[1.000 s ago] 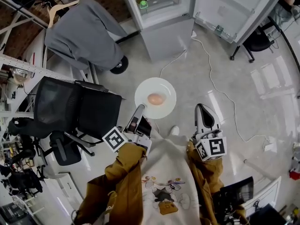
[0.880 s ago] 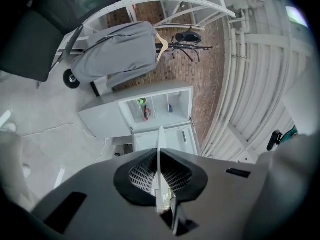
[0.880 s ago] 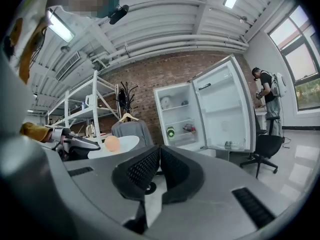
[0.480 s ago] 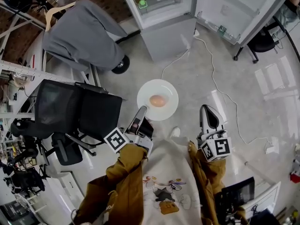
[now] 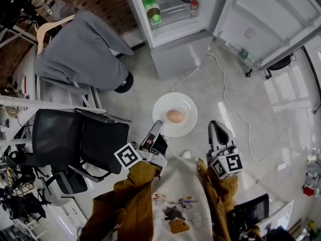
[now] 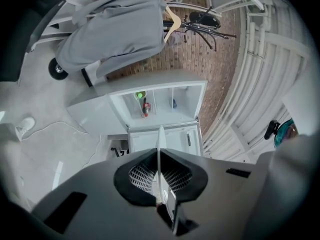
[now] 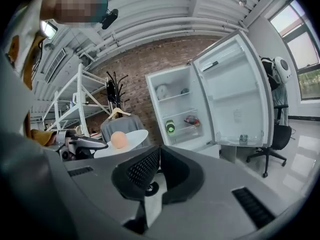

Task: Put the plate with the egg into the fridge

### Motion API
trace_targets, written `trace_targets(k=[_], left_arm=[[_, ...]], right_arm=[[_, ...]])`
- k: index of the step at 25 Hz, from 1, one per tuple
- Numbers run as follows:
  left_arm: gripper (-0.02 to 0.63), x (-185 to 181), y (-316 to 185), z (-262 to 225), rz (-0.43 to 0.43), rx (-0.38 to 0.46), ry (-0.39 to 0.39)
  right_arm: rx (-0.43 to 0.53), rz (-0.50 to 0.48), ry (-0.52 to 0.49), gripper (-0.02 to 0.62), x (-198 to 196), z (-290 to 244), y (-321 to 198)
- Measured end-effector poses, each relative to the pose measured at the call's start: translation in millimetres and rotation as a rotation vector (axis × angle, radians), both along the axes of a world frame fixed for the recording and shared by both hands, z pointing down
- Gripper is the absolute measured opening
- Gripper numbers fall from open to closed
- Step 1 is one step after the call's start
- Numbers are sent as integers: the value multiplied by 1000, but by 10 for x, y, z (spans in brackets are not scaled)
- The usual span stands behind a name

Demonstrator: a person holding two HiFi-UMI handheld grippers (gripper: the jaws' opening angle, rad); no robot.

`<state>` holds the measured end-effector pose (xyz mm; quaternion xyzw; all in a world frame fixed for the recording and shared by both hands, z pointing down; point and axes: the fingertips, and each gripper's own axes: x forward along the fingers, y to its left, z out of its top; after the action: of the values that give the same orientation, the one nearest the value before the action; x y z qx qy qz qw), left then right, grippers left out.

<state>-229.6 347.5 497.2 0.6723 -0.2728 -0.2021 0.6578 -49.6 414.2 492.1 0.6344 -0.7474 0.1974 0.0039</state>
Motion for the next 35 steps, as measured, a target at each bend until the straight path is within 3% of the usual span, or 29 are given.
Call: trace_targets(k=[6, 10, 16, 27, 35], left_arm=[[19, -220, -758, -32, 14, -63, 93], [20, -481, -1295, -76, 24, -42, 74], [18, -667, -1944, -74, 56, -6, 48], [20, -437, -2388, -53, 143, -17, 73], [20, -147, -2611, -31, 159, -6, 74]], right_arm=[[-11, -46, -25, 8, -280, -90, -919], [-9, -11, -58, 8, -437, -125, -1496], [18, 36, -28, 8, -656, -212, -2055], [52, 94, 5, 8, -719, -350, -2418], [75, 84, 26, 8, -478, -320, -2754]])
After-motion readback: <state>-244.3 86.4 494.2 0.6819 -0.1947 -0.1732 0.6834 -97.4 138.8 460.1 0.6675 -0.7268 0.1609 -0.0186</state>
